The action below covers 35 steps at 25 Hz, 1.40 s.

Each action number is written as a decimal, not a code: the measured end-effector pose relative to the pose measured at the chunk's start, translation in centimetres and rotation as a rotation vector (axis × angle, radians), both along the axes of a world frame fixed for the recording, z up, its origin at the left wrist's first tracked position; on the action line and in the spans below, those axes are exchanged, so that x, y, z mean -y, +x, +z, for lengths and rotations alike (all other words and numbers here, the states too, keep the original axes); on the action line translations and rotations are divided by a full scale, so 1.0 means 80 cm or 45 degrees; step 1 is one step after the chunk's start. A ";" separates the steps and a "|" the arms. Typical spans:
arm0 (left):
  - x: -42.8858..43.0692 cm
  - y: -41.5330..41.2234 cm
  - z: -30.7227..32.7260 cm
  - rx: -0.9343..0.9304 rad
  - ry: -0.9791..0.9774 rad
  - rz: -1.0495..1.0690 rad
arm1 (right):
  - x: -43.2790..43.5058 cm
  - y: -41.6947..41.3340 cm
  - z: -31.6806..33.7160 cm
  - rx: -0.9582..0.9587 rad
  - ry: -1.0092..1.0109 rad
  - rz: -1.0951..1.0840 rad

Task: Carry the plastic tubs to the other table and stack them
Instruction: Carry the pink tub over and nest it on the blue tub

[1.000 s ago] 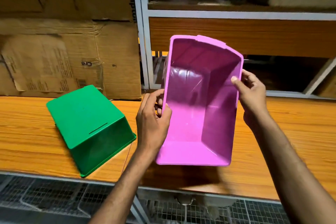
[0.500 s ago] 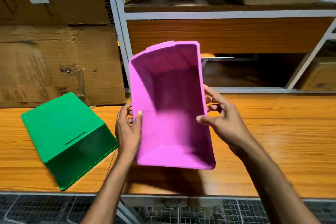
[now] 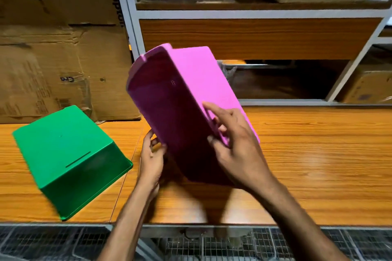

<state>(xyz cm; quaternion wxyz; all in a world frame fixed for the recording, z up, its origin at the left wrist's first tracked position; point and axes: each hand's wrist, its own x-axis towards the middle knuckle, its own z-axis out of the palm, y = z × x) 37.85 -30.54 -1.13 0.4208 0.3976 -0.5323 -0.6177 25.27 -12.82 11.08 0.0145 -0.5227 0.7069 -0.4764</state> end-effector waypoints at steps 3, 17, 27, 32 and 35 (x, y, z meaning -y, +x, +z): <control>0.007 0.014 0.023 -0.039 -0.035 -0.142 | -0.009 -0.036 0.014 0.440 -0.061 0.055; -0.020 0.051 0.078 0.022 0.143 -0.651 | -0.080 -0.079 -0.034 1.378 -0.038 -0.131; -0.104 0.008 0.074 0.073 0.175 -1.023 | -0.247 -0.050 -0.054 1.460 -0.153 -0.285; -0.223 -0.041 0.055 0.037 0.191 -1.126 | -0.386 -0.034 -0.074 1.426 -0.327 -0.512; -0.309 -0.065 0.039 0.078 0.217 -1.193 | -0.475 -0.020 -0.089 1.469 -0.389 -0.633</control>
